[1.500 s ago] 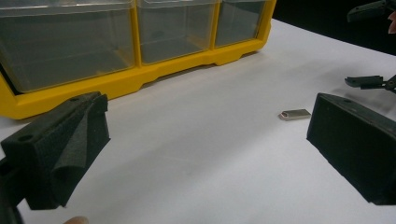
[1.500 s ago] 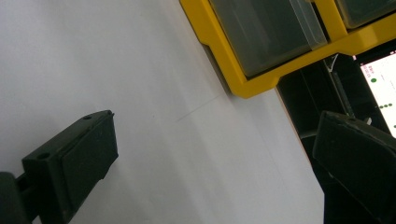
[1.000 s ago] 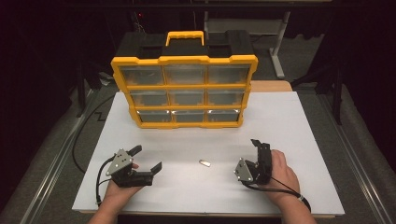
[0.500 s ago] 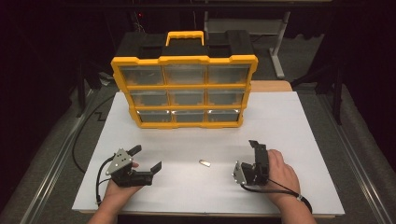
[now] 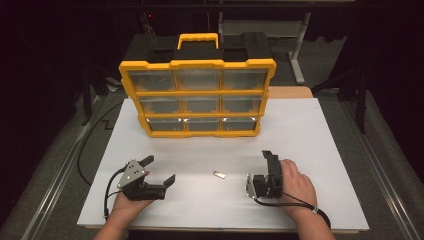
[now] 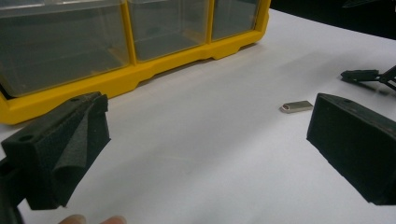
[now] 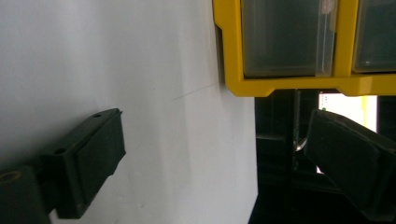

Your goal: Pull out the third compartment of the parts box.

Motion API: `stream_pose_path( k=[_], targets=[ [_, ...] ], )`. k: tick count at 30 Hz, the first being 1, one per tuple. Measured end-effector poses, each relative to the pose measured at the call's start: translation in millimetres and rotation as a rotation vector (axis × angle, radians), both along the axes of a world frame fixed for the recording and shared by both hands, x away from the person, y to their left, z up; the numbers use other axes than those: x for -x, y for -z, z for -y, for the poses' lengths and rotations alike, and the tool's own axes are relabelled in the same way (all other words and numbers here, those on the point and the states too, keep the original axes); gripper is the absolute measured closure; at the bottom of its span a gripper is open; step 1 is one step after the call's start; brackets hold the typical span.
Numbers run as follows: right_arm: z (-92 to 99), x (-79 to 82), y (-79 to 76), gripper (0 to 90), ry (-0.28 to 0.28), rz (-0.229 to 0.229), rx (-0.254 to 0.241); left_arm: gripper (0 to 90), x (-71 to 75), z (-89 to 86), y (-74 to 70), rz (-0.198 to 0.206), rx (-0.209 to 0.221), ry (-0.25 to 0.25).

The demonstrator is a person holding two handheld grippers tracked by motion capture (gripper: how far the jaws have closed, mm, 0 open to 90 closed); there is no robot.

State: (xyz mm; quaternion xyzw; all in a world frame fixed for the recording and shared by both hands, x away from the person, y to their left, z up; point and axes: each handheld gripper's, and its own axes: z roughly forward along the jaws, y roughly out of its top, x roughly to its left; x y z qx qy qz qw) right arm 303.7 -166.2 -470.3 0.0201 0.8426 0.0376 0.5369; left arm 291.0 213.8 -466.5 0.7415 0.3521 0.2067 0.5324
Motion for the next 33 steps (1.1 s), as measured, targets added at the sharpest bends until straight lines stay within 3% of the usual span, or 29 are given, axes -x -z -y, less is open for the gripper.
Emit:
stream_pose_path(
  k=[1, 4, 12, 20, 25, 33],
  targets=[
    [-1.2, -1.7, -0.2, 12.2, 0.008, -0.002, -0.007, 0.3, -0.4, 0.1, 0.0, -0.004, 0.002, 0.002],
    [-3.4, -3.5, 0.9, 13.8, 0.011, -0.008, -0.008, 0.3, -1.3, 0.5, 0.1, 0.002, 0.007, 0.001],
    [-11.4, -11.9, 2.6, 21.2, 0.008, 0.027, -0.007, 0.3, -4.5, -0.7, 0.2, 0.014, -0.002, -0.016],
    [-22.2, -16.9, -5.7, 26.4, -0.005, 0.087, -0.013, 0.3, -6.2, 0.4, 0.9, 0.01, -0.027, 0.001],
    [-29.2, -19.3, -13.3, 28.3, -0.011, 0.127, -0.022, 0.3, -6.5, -1.7, 0.2, -0.007, -0.01, 0.0],
    [-37.6, -21.5, -27.4, 30.2, -0.007, 0.166, -0.023, 0.3, -3.0, -2.9, -1.6, 0.003, 0.0, 0.01]
  ],
)
